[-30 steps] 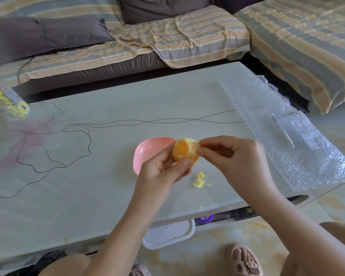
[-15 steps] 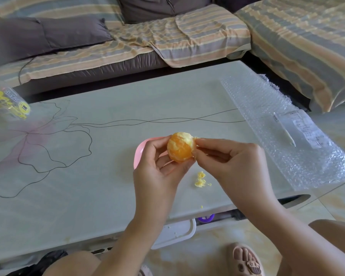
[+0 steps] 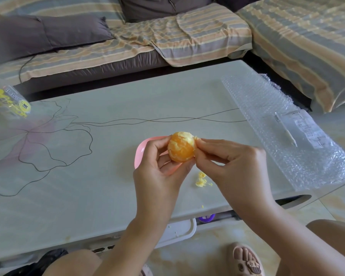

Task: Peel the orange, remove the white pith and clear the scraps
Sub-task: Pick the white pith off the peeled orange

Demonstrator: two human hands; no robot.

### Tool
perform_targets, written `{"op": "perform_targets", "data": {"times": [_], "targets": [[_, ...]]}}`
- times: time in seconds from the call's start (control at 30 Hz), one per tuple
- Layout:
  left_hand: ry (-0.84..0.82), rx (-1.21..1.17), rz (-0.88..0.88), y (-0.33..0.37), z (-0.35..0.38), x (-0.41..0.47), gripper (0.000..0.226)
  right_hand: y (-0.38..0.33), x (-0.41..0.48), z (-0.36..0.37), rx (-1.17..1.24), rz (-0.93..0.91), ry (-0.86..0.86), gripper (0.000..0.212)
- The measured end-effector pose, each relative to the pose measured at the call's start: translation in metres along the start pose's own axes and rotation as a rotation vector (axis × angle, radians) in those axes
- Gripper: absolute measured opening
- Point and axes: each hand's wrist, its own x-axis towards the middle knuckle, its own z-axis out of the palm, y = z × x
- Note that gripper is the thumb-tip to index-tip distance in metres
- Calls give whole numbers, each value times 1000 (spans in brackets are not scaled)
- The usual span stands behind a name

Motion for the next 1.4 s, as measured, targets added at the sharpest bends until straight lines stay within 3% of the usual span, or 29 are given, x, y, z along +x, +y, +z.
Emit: {"op": "perform_targets", "data": {"times": [0.23,0.5,0.67,1.0,1.23,1.4], "targets": [[0,12,4,1,0,0,40,4,2,-1,-18,-26,22,18],[7,-45,-57,5,-6,6,41,0,8,-8,138,202,-110,26],[-3,-76,-98,4,-7,6,41,4,13,-8,6,44,-40,37],[6,15,-51,-2,-7,6,41,24,15,-6,-241,-52,-114,17],[-23,127,21,-8,-5,5,42,15,14,-8,-131,-9,-113,12],[-15,308,167,-11,-7,3,46,13,12,-11,-102,-20,-129,11]]}}
